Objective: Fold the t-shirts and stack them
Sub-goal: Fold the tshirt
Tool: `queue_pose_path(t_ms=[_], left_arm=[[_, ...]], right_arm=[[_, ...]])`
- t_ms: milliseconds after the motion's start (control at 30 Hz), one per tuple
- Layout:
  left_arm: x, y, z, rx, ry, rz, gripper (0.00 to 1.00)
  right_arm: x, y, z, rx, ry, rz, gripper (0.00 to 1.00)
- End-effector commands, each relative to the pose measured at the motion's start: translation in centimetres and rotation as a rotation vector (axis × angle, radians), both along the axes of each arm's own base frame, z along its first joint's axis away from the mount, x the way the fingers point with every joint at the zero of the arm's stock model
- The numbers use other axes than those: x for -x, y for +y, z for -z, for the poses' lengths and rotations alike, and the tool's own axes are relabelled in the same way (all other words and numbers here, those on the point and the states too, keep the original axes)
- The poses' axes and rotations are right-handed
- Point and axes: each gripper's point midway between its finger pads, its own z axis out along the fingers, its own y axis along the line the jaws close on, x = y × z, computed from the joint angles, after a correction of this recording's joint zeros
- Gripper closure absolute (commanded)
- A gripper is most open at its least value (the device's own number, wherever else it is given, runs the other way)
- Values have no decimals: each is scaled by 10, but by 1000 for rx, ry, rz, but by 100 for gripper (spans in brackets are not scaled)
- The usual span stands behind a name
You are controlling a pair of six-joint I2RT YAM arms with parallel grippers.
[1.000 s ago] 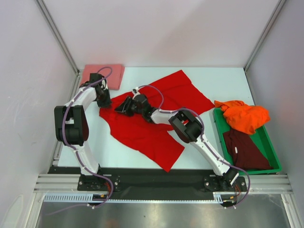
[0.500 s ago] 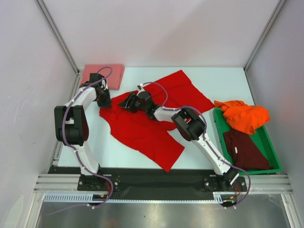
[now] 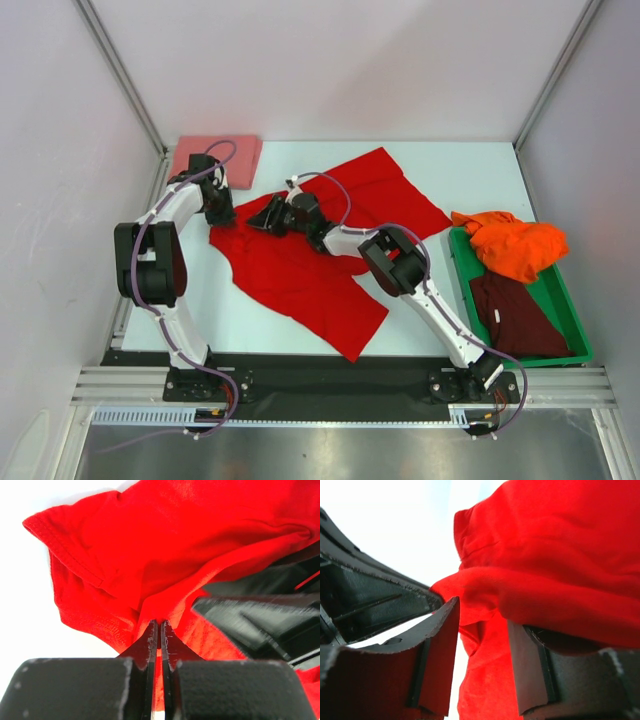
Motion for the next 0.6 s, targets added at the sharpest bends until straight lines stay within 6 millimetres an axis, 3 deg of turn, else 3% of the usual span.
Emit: queue_pose_path(t_ms=[0,100,367,567], left_arm=[[-11,-2,-16,15,-61,-2,96],[-11,-1,-16,13,-61,-2,96],[-8,1,-16,2,-58,-4,96],[-8,0,-17,5,-60,-3,96]], right_arm=[[20,19,-14,-52,-29,-67,53],[26,21,-17,-73,-17,-73,54],[20,21,-19,-78,-16,-67,66],[17,14,-16,-68,-8,-60,91]])
